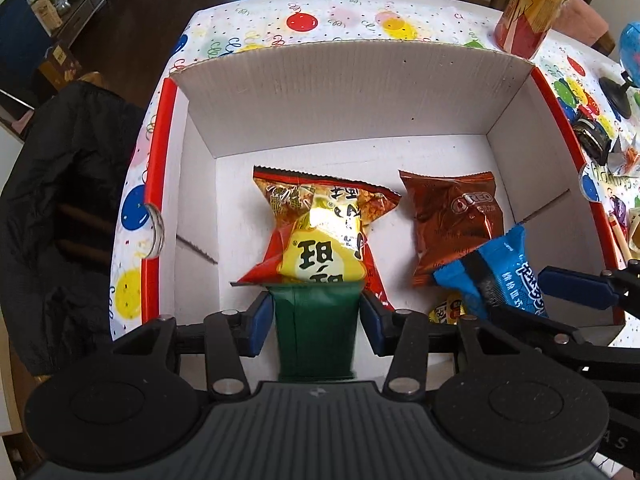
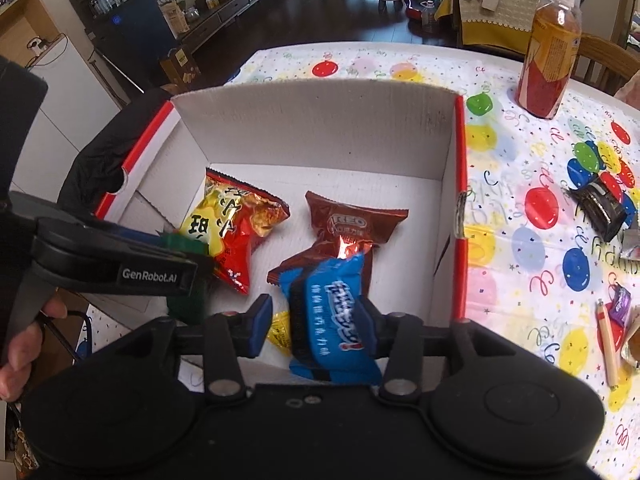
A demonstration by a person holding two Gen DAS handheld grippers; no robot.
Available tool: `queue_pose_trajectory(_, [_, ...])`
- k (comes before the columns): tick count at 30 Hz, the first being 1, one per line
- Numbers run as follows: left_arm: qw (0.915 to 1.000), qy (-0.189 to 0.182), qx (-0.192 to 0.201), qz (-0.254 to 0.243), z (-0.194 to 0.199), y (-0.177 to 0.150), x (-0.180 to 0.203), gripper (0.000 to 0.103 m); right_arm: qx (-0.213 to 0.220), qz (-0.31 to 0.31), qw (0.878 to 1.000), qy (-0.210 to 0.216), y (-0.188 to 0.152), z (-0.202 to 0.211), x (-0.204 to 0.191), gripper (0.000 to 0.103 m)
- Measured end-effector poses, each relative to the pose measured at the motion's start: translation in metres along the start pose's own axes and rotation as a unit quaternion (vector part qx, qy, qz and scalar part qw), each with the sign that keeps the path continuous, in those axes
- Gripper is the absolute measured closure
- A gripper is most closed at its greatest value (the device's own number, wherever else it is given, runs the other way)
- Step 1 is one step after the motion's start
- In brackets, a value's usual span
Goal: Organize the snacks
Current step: 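Lower the blue bag and green bar into the box and open both tools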
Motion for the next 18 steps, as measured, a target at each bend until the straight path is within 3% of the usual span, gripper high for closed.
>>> queue_pose_trajectory(18, [0.9965,-0.01,0.083,0.001,0.067,0.0,0.01,0.044,0.064,-0.003,0.998,0.018,0.005,0.065,-0.008,0.023])
Point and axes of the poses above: each gripper's, at about its wrist camera, not at the fingertips, and z roughly against the way its jaws point, x to its right, y to its top, the point moved 10 cm from there along -z, roughly the way its jaws point, and after that the axes turned 2 degrees about -y, right-handed, at the moved point
